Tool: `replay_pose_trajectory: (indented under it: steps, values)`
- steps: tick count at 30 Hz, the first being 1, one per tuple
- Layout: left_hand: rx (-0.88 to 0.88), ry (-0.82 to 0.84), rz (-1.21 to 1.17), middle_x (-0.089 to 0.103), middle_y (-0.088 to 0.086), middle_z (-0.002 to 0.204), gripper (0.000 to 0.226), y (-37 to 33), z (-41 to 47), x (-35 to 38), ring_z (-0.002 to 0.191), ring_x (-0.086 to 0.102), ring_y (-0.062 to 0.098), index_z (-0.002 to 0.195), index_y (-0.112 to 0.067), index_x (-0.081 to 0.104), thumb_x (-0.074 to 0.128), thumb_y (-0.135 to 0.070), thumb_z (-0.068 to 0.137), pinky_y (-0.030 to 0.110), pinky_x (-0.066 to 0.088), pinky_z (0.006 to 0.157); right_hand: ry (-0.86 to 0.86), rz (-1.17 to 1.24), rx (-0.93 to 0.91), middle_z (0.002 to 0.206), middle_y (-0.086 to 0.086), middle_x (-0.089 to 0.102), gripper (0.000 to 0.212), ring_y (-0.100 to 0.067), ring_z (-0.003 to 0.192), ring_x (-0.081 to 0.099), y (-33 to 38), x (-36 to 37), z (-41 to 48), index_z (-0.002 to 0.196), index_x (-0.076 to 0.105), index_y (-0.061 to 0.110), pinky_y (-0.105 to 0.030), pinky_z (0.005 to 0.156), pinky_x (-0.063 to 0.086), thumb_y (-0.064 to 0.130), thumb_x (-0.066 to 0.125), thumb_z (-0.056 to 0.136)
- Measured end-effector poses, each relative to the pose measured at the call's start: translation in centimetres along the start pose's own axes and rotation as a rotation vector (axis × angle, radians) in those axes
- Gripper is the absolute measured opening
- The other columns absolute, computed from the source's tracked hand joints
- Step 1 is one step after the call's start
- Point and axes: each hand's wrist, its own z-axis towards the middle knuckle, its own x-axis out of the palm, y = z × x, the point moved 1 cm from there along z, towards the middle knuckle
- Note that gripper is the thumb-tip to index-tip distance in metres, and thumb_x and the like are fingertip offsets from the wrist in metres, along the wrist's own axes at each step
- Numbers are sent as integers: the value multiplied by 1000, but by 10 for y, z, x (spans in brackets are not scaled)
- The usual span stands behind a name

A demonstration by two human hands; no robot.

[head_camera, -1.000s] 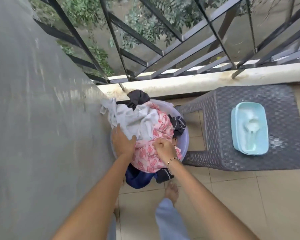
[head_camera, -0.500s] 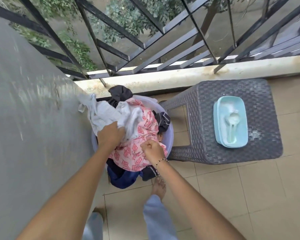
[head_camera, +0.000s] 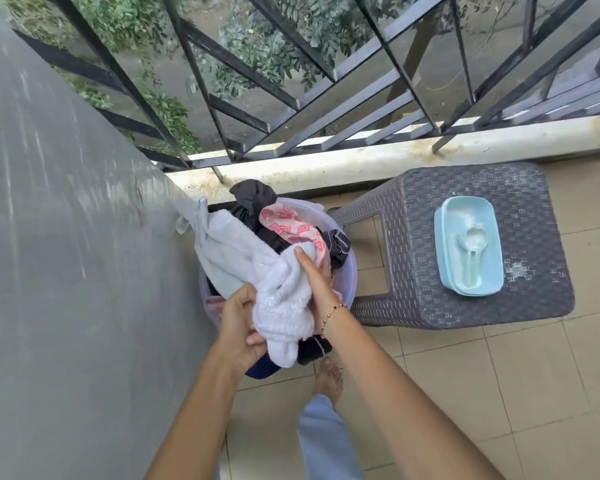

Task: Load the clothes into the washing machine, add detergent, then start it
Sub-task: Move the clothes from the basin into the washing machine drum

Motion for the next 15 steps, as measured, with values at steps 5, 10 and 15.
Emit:
replay_pose_trajectory:
  steps: [5,10,15]
  values:
    - [-45,222,11,44,-3,38,27,-10,-18,7,22,27,5,46,-11,53,45,-20,71,8,15,30,214,57,181,72,-1,73,25,-9,59,70,0,-2,-17,87,65,23,-15,47,52,46,62,80]
    - [176,-139,176,54,-4,48,28,-16,-4,-4,34,43,8,64,-17,56,57,-37,83,15,32,33,165,108,123,55,-2,63,26,-14,49,62,0,1,-19,75,56,12,-14,36,45,11,42,96]
    - [344,-599,284,65,7,120,43,-22,18,-24,106,61,22,121,-14,61,54,-42,89,38,51,92,151,18,6,46,6,60,21,-10,41,58,-4,0,-19,66,63,17,-14,40,41,4,49,76]
